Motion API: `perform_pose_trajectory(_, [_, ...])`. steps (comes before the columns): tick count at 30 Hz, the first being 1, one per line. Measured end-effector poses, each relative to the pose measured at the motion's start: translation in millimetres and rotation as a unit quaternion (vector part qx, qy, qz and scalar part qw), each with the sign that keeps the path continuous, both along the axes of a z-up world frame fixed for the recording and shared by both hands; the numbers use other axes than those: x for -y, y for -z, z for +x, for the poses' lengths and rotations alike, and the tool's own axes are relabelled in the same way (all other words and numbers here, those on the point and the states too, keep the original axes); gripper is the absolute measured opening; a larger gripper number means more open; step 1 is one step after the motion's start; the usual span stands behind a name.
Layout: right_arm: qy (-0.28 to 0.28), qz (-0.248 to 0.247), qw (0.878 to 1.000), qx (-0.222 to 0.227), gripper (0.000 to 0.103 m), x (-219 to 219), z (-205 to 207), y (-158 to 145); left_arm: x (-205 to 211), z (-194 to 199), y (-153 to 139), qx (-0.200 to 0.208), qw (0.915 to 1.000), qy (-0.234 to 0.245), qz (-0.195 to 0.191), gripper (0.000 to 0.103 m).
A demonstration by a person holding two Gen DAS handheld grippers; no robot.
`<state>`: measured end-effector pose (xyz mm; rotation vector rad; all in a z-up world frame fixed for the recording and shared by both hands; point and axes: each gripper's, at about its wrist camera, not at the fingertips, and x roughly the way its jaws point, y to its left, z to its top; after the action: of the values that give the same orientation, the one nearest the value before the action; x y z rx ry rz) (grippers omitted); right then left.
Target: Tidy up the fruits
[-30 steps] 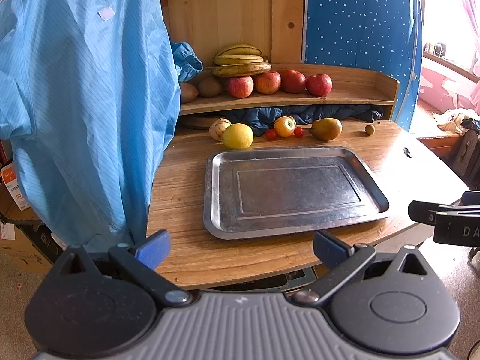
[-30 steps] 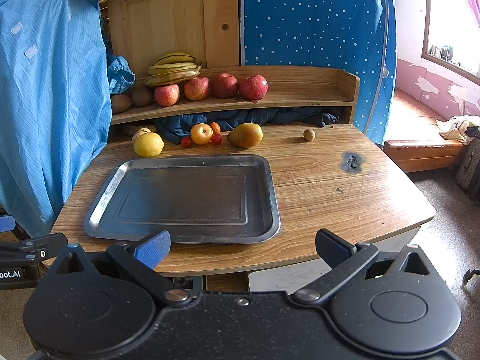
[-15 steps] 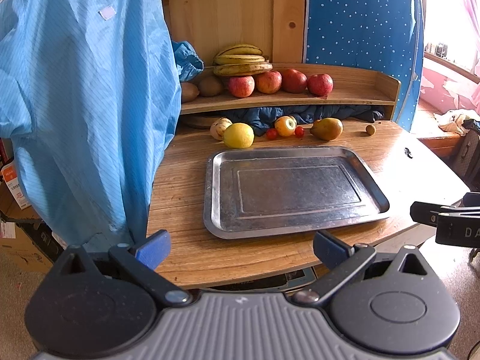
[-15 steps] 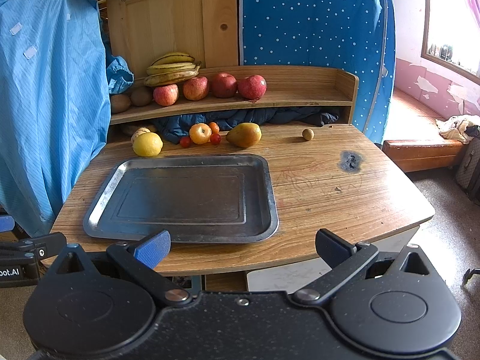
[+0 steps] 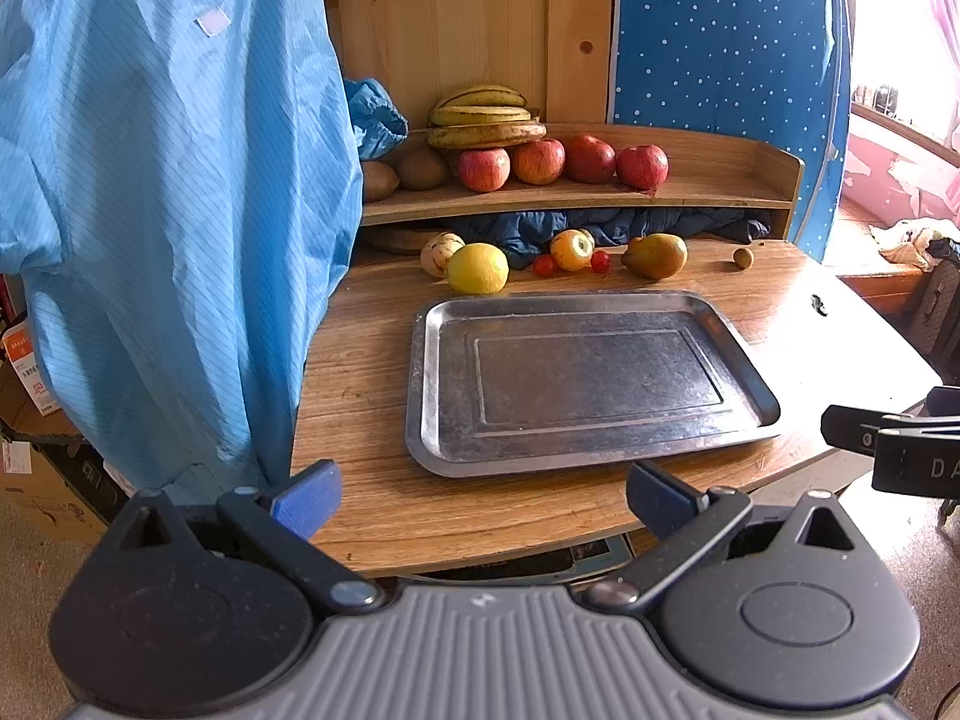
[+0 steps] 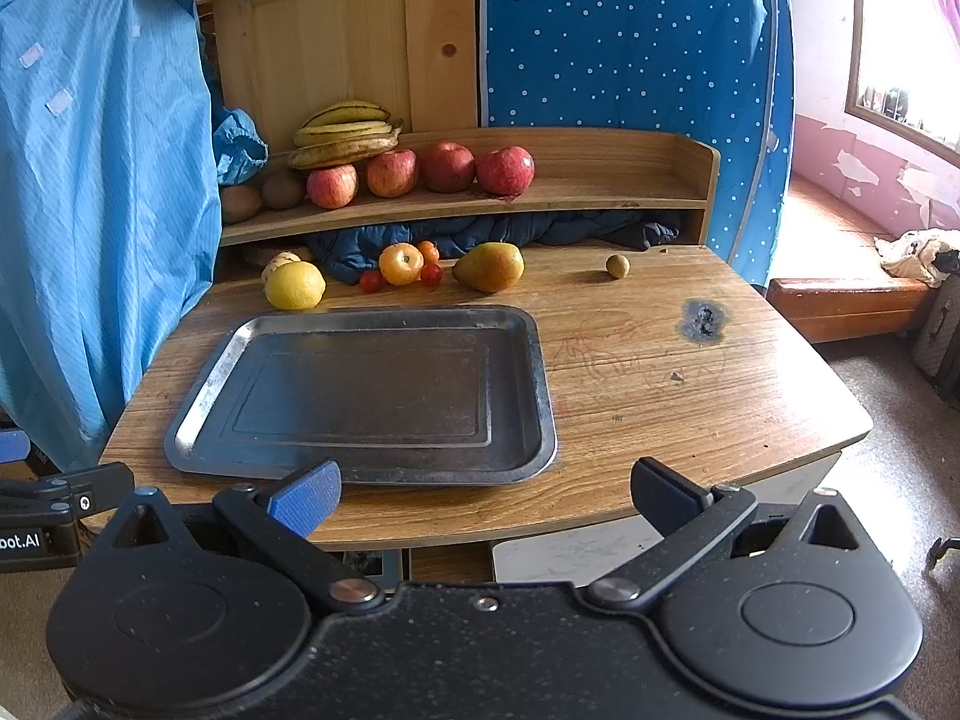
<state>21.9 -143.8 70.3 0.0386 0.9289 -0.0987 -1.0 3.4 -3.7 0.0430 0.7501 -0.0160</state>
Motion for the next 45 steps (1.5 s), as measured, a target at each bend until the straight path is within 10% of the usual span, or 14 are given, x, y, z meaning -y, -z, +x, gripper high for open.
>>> perform_pose_trajectory(31, [-0.022,-0.007,0.999,-0.029,0.103,-9.7,30.3,15.8,-17.4,37.5,11.5,-0.047,0.9987,-0.016,-0.010,0.103])
perform_pose_trajectory(45, [-0.128,0.017,0.991,-0.034,0.103,-26.1,122.4,54.7,-34.6,126.6,23.6,-0.080,0.9945,-0.068,-0.005,0.103])
